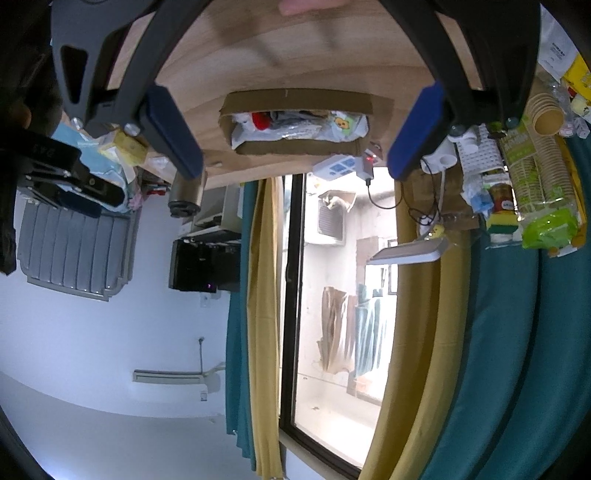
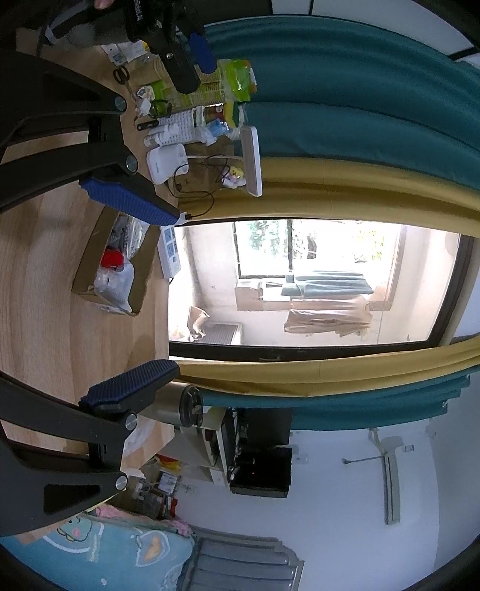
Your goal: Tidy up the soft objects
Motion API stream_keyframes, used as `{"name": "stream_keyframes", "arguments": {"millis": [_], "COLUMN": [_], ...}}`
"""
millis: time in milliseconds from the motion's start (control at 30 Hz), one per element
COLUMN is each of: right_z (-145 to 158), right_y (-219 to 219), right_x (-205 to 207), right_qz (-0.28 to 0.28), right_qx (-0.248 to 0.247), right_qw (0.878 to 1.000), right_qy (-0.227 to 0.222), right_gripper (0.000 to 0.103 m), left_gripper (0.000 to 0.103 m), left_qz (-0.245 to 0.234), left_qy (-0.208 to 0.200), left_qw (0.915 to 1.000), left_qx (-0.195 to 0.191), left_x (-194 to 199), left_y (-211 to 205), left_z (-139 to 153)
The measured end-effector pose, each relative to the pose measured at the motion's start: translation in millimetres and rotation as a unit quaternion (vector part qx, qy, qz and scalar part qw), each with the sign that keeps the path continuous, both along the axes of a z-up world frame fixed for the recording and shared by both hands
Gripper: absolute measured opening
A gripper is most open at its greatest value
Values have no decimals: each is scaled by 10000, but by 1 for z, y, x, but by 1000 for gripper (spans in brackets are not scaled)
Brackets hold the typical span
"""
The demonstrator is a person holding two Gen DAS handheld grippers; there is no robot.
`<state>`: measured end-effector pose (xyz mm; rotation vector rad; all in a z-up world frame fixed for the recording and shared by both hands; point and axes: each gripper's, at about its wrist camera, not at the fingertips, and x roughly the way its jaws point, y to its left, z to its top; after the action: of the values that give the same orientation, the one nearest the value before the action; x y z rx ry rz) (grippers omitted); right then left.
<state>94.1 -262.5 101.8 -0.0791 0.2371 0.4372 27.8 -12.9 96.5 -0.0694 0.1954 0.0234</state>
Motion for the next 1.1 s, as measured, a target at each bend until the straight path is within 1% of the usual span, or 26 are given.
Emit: {"name": "stream_keyframes", "arguments": {"millis": [1100], "right_z": [-1], "right_y": [-2], "right_x": [0], "right_qz": [0], "right_qx": [5], "right_qw": [10000], "right_qy": [26], "right_gripper": [78], "left_gripper": [101], "left_qz": [-58], "left_qy": [34], "left_qw": [10000], "left_qx": [-23], "left_x": [1], "left_y": [-3], "left_z": [-1]}}
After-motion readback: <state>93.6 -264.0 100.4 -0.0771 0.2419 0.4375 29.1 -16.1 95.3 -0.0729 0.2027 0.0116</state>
